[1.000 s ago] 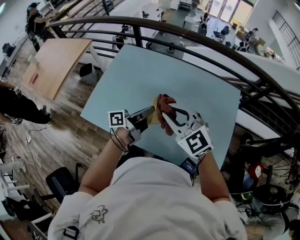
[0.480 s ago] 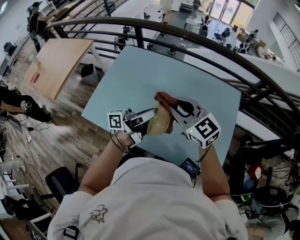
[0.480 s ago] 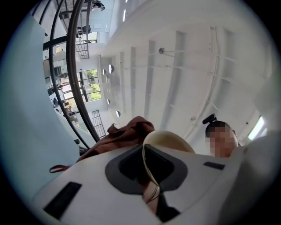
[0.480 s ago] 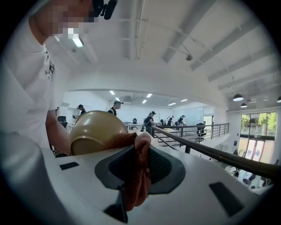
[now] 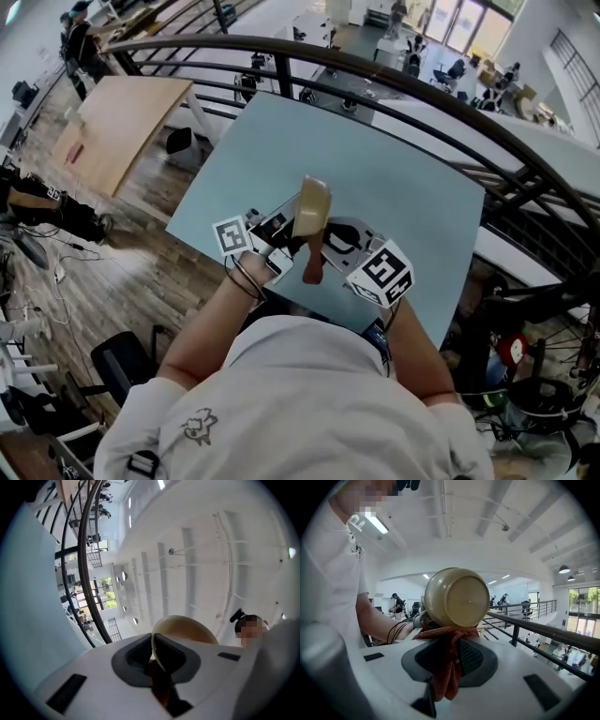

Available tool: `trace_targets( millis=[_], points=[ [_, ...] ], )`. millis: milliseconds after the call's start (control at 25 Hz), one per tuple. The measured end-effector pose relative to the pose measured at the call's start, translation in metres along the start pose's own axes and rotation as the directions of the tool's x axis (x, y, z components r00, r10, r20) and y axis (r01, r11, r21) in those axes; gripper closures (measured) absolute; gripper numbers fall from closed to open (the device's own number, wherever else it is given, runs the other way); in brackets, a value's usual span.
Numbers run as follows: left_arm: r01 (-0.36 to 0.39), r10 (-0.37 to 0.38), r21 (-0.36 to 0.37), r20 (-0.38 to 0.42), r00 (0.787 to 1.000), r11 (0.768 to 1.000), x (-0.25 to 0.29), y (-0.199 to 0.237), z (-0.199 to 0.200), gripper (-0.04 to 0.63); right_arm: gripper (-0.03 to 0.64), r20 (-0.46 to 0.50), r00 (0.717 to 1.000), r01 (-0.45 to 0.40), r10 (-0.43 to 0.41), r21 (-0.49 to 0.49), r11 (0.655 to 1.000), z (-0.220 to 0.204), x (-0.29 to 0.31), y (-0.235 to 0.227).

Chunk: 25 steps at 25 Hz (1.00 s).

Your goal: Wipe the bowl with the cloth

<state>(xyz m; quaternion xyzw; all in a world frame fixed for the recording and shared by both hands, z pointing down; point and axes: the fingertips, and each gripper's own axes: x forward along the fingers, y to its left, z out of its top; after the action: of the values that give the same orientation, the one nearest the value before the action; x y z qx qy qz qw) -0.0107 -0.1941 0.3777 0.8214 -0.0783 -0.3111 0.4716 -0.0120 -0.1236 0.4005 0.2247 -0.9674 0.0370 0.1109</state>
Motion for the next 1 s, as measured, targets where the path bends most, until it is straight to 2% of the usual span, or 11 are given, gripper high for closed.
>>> trace_targets(
  millis=[160,320,480,640,760,920,1000],
  points=[
    [-0.107,0.106,0.027,0.038,0.994,0.994,-0.011,0.016,0.002,0.561,0.526,-0.009,1.000,-0.019,0.019,0.002,1.000,-0.006,-0.001,0.012],
    [-0.204,0.203,0.003,0.074,0.976,0.979,-0.028,0.043,0.006,0.563,0.526,0.020,0.999,-0.035,0.036,-0.017,0.999,0.005,-0.005,0.020],
    [-0.234,0.234,0.010,0.053,0.971,0.972,-0.032,0.051,0.002,0.561,0.526,0.051,0.998,-0.026,0.029,-0.049,0.998,0.022,-0.011,0.019],
    [-0.281,0.280,0.031,0.024,0.960,0.959,-0.037,0.059,-0.006,0.563,0.526,0.104,0.994,0.021,-0.014,-0.066,0.998,0.038,-0.022,0.006],
    [-0.278,0.278,0.009,0.002,0.961,0.961,-0.035,0.061,-0.014,0.566,0.526,0.135,0.990,0.055,-0.046,-0.067,0.996,0.048,-0.029,-0.006],
    [-0.295,0.298,0.047,-0.076,0.952,0.954,-0.037,0.061,-0.030,0.566,0.526,0.174,0.981,0.100,-0.089,-0.054,0.994,0.059,-0.038,-0.021],
    [-0.277,0.280,0.044,-0.100,0.955,0.960,-0.036,0.057,-0.035,0.569,0.526,0.193,0.974,0.126,-0.117,-0.037,0.991,0.064,-0.043,-0.032]
  ],
)
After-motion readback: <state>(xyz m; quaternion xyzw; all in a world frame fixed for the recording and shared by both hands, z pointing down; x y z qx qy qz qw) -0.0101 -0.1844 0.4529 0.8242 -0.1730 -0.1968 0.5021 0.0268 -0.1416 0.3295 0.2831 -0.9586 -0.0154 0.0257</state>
